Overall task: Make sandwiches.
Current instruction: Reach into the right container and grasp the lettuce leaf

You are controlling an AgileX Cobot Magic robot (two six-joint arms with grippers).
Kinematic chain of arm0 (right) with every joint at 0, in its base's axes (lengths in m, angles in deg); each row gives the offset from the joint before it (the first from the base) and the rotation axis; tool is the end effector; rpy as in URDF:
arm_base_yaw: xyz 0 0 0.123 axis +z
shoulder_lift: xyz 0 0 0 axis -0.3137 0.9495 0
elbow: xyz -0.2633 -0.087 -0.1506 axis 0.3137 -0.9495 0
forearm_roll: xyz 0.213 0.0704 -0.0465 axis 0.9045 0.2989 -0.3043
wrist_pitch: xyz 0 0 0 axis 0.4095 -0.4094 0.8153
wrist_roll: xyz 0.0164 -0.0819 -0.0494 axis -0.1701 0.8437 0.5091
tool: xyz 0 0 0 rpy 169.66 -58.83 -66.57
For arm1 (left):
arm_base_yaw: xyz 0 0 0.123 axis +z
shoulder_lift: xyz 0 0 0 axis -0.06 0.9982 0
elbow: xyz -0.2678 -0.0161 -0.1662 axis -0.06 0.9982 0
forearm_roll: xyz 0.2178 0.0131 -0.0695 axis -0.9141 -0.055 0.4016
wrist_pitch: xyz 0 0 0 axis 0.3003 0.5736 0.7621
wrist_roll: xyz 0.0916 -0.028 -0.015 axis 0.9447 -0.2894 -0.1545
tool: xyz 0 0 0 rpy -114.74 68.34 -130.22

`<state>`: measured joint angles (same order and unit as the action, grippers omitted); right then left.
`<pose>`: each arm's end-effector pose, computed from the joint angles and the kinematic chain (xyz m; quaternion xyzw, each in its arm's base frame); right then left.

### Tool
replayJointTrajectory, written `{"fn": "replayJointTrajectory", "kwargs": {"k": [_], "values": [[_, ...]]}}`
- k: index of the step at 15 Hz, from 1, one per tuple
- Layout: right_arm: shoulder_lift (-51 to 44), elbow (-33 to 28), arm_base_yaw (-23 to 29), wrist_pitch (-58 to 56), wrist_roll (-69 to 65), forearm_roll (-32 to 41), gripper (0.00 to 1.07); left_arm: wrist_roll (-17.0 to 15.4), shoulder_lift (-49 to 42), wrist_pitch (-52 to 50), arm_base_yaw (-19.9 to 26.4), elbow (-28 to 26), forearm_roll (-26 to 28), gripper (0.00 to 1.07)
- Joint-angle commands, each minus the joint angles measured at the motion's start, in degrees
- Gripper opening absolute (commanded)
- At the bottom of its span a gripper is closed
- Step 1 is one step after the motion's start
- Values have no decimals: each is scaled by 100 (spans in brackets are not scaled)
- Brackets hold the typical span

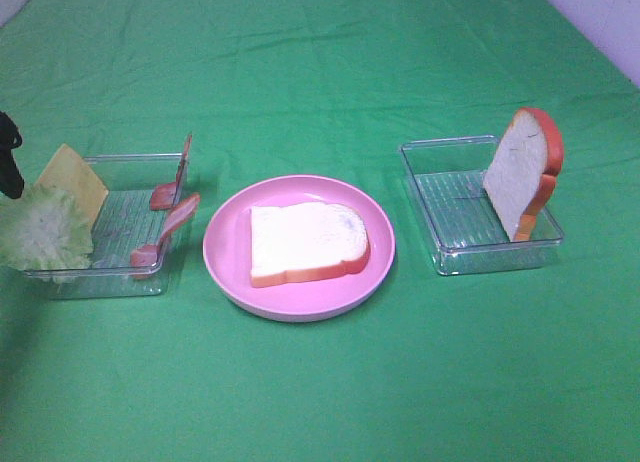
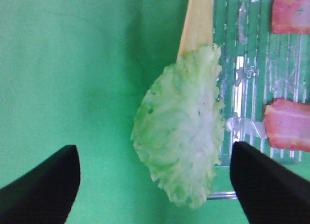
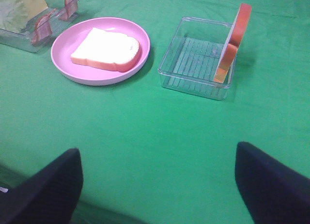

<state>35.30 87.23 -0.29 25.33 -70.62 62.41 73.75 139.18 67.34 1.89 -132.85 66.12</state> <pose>-0.0513 -0.0111 0.2639 -0.1852 0.8328 0.0813 0.5153 0.3323 0.0198 0.2392 -0.0695 0.9841 -0.0552 0.1536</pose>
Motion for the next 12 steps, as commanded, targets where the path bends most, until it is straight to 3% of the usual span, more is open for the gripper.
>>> {"fn": "replayJointTrajectory", "kwargs": {"k": [1,3,6,12], "values": [[-109,-11,-17,86,52,23,79,149,309,-235,11,-34,97,81],[-109,-11,-17,86,52,23,79,321,481,-430,11,-34,309,80],[-109,-11,-17,86,52,23,79,997,831,-642,0,-34,1066,78],[-109,-11,-17,86,52,23,79,1008,837,-642,0,-34,1106,52]]}}
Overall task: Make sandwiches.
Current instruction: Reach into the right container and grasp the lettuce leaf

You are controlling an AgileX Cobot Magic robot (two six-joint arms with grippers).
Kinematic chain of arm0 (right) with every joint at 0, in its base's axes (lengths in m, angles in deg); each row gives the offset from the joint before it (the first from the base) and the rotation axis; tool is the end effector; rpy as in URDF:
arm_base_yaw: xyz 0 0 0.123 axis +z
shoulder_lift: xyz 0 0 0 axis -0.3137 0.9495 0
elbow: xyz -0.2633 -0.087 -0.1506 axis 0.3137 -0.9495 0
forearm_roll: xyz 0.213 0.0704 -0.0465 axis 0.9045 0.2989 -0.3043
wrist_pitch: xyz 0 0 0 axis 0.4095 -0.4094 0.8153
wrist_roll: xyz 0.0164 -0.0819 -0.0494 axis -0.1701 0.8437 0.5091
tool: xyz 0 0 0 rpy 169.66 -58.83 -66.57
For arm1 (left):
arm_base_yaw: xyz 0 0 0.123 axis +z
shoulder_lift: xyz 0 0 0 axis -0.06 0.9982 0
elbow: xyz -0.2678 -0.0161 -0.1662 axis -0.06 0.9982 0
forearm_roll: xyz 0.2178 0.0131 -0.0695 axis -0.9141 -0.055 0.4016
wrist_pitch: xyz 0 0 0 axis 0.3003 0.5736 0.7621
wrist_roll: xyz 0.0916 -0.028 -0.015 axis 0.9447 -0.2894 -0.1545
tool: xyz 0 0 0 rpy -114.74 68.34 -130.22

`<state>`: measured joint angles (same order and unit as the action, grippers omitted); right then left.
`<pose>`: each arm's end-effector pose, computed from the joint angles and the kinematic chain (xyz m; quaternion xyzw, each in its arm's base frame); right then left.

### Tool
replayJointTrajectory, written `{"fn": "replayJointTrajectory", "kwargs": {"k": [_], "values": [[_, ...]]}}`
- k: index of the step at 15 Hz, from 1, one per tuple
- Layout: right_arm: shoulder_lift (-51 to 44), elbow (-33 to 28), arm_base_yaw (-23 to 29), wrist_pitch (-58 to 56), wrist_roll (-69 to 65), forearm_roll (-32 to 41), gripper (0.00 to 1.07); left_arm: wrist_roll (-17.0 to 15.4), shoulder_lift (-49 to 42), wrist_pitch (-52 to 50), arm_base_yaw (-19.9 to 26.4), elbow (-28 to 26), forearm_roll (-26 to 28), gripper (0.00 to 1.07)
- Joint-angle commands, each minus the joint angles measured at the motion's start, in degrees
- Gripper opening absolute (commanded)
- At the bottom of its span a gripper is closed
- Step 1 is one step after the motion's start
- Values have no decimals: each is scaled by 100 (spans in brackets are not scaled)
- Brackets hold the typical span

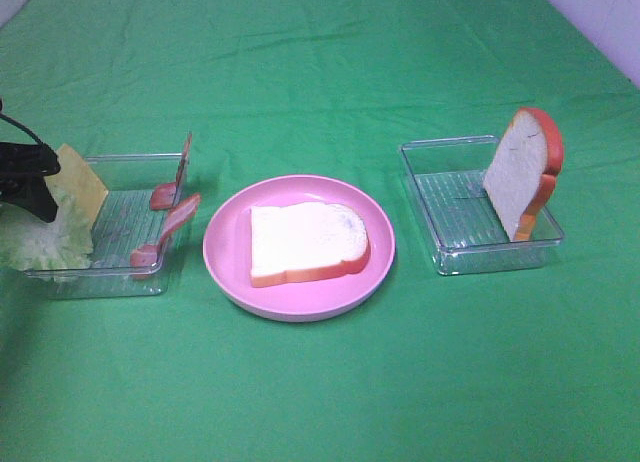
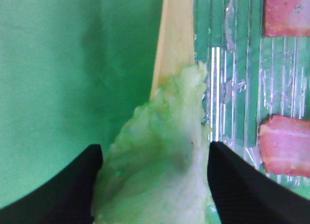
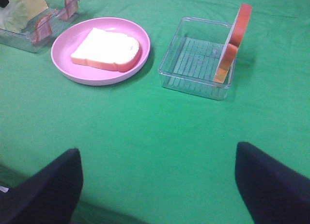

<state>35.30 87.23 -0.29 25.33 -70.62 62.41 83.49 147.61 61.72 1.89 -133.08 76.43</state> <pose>-0.0513 -0.0111 0.2639 -0.1852 0.8328 0.0813 0.5153 0.3582 0.0132 0.1940 -0.0574 0.9829 -0.1007 0.1432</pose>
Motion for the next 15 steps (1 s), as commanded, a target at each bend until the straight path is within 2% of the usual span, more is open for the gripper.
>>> {"fn": "replayJointTrajectory", "kwargs": {"k": [1,3,12,15], "values": [[-109,-11,-17,86,52,23,79,34,-6,-97,0,-11,74,48],[-109,-11,-17,86,52,23,79,34,-6,-97,0,-11,74,38],[-109,-11,-17,86,52,23,79,17,-201,40,0,-17,143,19],[-109,-11,-17,86,52,23,79,17,-201,57,0,-17,172,1]]}}
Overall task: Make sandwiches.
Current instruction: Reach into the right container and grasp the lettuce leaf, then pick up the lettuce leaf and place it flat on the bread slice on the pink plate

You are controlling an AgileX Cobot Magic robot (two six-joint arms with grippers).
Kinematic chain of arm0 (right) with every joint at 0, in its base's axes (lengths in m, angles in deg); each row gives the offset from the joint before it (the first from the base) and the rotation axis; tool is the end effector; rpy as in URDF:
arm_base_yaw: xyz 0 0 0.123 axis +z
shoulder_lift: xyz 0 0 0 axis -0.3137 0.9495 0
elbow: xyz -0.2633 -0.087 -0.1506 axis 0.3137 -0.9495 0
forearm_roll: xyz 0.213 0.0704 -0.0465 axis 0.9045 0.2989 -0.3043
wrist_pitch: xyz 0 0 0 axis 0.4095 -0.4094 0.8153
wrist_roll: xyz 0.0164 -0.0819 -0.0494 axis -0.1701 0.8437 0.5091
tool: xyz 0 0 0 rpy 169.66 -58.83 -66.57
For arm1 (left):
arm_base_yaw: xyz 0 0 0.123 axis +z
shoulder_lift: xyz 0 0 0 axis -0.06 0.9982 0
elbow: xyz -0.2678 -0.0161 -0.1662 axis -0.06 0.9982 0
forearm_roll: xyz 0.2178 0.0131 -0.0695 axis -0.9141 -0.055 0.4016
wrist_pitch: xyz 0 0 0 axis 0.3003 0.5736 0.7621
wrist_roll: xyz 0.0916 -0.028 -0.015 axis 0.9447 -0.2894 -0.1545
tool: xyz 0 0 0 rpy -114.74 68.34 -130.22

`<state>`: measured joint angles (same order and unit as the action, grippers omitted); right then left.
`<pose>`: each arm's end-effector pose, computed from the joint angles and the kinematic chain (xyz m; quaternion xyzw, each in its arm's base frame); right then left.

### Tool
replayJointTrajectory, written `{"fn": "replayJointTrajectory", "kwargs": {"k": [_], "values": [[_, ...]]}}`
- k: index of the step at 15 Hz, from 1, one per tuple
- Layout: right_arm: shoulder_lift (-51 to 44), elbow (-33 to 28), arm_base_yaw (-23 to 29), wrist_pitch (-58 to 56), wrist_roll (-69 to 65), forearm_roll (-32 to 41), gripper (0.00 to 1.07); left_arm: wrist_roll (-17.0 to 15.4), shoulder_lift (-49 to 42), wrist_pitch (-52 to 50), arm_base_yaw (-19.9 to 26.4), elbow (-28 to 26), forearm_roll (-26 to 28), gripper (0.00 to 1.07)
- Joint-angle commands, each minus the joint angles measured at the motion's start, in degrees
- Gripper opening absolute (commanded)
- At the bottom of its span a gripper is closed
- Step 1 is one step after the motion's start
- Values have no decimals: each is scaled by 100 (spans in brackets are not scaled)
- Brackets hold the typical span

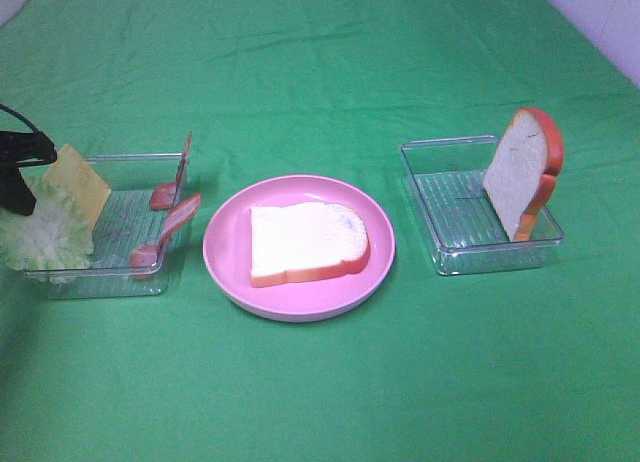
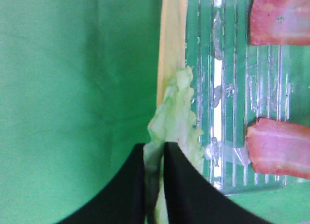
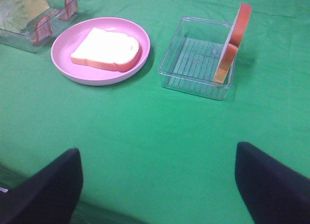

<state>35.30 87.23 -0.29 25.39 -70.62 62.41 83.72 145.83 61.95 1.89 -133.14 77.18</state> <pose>-0.0513 -0.0111 0.2640 -0.1852 0.8326 0.0813 0.5157 0.3559 0.0121 0.2055 -0.0579 0.9802 -0.1049 0.1579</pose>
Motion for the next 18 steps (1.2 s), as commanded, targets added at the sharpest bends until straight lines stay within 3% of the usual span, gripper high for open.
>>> {"fn": "replayJointTrajectory", "kwargs": {"k": [1,9,15,18], "values": [[-109,-11,-17,80,52,23,79,-6,-23,40,0,-11,103,0],[-109,-11,-17,80,52,23,79,189,-292,286,0,-149,859,0],[-109,-11,-17,80,52,23,79,905,-378,773,0,-625,2023,0],[-109,-11,-17,80,52,23,79,1243,-378,1049,0,-963,2905,0]]}}
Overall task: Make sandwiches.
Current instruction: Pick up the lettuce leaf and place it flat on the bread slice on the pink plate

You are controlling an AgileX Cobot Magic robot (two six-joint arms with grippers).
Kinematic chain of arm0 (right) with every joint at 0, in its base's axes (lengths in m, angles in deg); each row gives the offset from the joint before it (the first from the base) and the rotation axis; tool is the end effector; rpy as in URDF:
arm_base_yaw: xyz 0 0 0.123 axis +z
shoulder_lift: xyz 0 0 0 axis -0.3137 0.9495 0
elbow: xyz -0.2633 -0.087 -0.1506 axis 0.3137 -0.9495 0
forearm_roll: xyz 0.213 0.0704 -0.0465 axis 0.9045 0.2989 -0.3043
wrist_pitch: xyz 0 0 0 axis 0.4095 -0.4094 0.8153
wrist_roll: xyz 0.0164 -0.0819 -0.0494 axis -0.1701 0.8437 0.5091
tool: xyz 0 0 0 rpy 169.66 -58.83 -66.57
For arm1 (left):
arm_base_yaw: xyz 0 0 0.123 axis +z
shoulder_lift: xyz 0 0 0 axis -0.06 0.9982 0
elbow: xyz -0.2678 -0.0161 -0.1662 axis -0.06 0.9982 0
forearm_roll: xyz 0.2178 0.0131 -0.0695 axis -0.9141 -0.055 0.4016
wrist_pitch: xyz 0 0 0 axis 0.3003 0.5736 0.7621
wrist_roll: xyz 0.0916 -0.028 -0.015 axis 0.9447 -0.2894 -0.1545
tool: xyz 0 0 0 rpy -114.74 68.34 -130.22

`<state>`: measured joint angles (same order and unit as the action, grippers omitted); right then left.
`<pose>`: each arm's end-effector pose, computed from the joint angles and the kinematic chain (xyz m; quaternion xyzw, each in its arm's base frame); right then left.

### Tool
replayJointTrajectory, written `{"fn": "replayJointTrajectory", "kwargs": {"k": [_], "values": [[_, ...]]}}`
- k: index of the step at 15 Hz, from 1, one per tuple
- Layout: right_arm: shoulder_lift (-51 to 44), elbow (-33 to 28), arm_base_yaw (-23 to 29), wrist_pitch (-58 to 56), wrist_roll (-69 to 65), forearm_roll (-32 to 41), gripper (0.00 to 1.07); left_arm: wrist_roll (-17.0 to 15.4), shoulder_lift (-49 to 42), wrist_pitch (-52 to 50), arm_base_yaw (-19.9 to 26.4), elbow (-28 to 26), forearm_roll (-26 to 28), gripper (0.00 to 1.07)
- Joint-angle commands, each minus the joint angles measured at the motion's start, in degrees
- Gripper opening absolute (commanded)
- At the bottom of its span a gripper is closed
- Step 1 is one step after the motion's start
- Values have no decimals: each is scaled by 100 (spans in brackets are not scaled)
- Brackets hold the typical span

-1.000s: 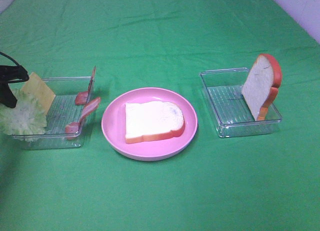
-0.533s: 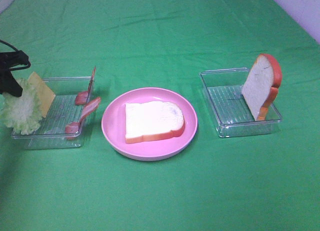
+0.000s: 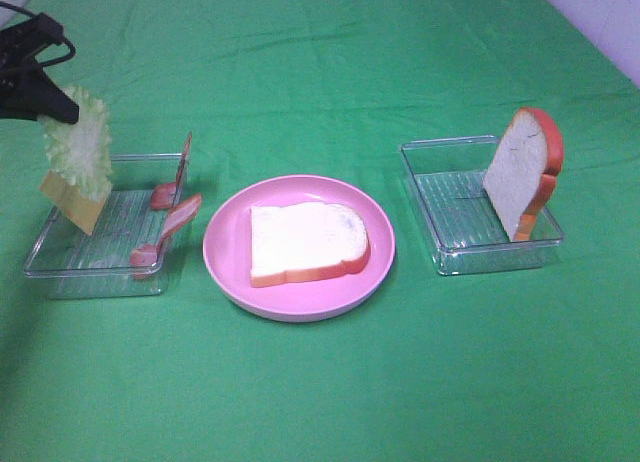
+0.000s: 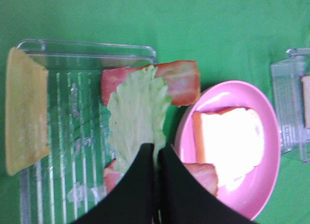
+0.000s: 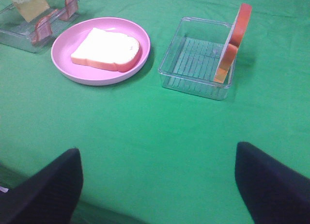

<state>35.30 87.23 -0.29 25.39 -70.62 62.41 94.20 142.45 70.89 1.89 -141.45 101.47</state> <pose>-0.0513 -0.0111 0.2640 -0.1852 0.8326 0.0813 0.5157 0.3715 -0.0153 0.2721 -0.0659 0.9336 -0.2690 0.2274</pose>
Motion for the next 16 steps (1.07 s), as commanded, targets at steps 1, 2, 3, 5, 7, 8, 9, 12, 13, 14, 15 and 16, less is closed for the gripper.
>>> {"fn": "replayJointTrajectory", "kwargs": {"k": [1,2,3,5,7,8,9,12,13,14,15,16], "values": [[-109,-11,-17,80,52,23,79,332,-40,252,0,-212,762,0],[-109,-11,-17,80,52,23,79,481,-40,355,0,-292,1066,0],[-109,-11,-17,80,52,23,79,533,-40,390,0,-315,1249,0],[-109,-11,-17,80,52,23,79,980,-40,567,0,-384,2149,0],[-109,-11,-17,80,52,23,79,1633,-40,865,-149,-384,3186,0],[-109,-11,-17,80,52,23,79,1736,-34,905,-304,-384,3432,0],[-109,-11,-17,80,52,23,79,1799,-23,900,-521,-384,3598,0],[-109,-11,-17,80,52,23,79,2051,34,590,-1409,-384,3850,0],[-109,-11,-17,80,52,23,79,2120,92,453,-1656,-384,3942,0],[-109,-11,-17,80,52,23,79,2120,115,384,-1753,-384,3982,0],[-109,-11,-17,80,52,23,79,2108,355,103,-2131,-384,4045,0],[-109,-11,-17,80,52,23,79,2097,510,80,-2257,-384,4079,0]]}}
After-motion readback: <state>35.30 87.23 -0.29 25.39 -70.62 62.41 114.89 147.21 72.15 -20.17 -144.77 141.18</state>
